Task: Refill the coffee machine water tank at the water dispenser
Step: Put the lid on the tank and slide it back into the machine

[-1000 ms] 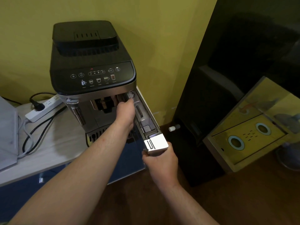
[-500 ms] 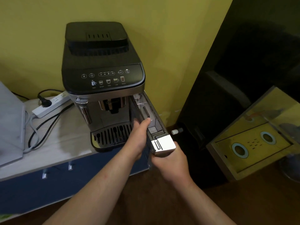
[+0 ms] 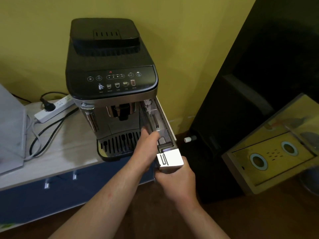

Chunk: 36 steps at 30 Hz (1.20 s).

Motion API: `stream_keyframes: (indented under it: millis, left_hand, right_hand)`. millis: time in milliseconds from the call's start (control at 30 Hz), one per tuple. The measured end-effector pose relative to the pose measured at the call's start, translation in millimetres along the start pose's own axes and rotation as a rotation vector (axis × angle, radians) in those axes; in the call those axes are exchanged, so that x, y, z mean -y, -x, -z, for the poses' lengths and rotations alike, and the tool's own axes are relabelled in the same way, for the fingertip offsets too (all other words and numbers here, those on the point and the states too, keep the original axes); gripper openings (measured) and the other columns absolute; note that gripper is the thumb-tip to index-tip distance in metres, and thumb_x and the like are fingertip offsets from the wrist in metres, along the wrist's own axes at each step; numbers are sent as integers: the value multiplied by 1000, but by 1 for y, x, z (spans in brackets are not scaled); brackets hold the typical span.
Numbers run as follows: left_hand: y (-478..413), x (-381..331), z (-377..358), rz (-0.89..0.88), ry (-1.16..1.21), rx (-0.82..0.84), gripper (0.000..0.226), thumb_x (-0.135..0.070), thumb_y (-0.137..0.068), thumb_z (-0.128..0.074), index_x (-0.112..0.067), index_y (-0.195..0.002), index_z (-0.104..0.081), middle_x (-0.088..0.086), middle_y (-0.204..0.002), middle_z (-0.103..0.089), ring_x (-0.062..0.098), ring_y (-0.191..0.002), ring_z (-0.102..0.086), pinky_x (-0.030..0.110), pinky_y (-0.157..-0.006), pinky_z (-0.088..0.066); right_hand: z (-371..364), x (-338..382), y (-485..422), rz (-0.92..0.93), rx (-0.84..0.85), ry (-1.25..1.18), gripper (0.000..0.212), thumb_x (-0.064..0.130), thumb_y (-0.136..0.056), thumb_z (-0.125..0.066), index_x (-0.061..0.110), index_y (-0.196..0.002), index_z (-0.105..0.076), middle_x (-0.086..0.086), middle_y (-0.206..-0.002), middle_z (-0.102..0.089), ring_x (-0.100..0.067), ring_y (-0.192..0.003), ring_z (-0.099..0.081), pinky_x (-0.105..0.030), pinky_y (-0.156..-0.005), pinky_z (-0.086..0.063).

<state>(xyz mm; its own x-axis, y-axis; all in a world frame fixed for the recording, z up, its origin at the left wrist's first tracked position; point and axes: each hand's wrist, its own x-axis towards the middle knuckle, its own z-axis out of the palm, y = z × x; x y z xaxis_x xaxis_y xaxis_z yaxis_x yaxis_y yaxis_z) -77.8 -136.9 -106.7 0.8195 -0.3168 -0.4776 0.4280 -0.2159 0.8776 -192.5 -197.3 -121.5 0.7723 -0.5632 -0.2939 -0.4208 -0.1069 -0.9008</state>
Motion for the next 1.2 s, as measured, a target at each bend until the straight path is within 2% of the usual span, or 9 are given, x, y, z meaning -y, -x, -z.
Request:
stream_keyframes:
  millis: [200, 367, 433, 600, 733, 867, 967, 1100, 1200]
  left_hand:
    - [3, 1, -12, -31, -4, -51, 39, -15, -96, -45, -19, -134, -42, 2, -104, -61, 17, -89, -61, 30, -66, -43]
    - [6, 3, -17, -66, -31, -89, 40, -14, -96, -46, -17, -136, -45, -2, -101, -62, 12, -87, -59, 28, -64, -40]
    - [7, 1, -19, -53, -29, -87, 39, -14, -97, -45, -17, -135, -45, -1, -100, -61, 11, -83, -58, 27, -62, -40]
    - [4, -9, -22, -2, 13, -111, 34, -19, -93, -47, -15, -127, -48, 10, -110, -64, 23, -93, -62, 34, -71, -46]
    - [2, -13, -22, 2, -7, -111, 44, -27, -81, -48, -15, -123, -50, 10, -107, -65, 29, -98, -65, 44, -83, -55]
    - [3, -12, -18, 11, -11, -109, 47, -32, -75, -47, -17, -119, -50, 10, -106, -64, 30, -100, -65, 53, -92, -53]
    - [7, -13, -18, 7, -24, -96, 43, -30, -79, -47, -18, -120, -49, 12, -109, -65, 31, -101, -65, 52, -91, -54]
    - [11, -14, -20, 9, 0, -89, 44, -23, -87, -47, -15, -130, -46, 9, -110, -64, 25, -97, -63, 37, -75, -49]
    - [12, -15, -19, 11, 4, -84, 39, -19, -92, -46, -15, -131, -45, 9, -109, -64, 24, -96, -64, 34, -73, -48]
  right_hand:
    - [8, -6, -2, 6, -21, 18, 59, 15, -64, -86, 36, -105, -50, 20, -87, -59, 7, -77, -57, -4, -52, -46]
    - [14, -9, -4, 11, -10, 40, 57, 14, -63, -86, 41, -95, -47, 19, -86, -60, 7, -75, -58, -6, -53, -47]
    - [17, -8, -5, 18, 1, 58, 57, 14, -63, -86, 39, -98, -48, 17, -89, -61, 6, -78, -59, -6, -54, -47]
    - [25, 0, -11, 41, 23, 93, 57, 18, -65, -84, 35, -106, -49, 15, -94, -61, 2, -85, -60, -7, -55, -48]
    - [25, 4, -12, 39, 30, 85, 58, 17, -65, -84, 33, -108, -49, 15, -95, -61, 3, -85, -59, -7, -54, -47]
    - [21, 2, -9, 22, 41, 67, 57, 16, -66, -83, 30, -111, -51, 15, -94, -61, 3, -84, -60, -4, -52, -46]
    - [21, 2, -9, 24, 30, 73, 57, 18, -66, -83, 32, -109, -50, 15, -92, -61, 3, -82, -59, -6, -52, -46]
    - [23, 1, -9, 18, 34, 85, 58, 16, -66, -83, 31, -112, -50, 14, -95, -61, 2, -84, -60, -6, -52, -47]
    - [23, 0, -9, 20, 36, 90, 59, 15, -66, -83, 30, -113, -51, 13, -94, -61, 2, -83, -60, -7, -52, -47]
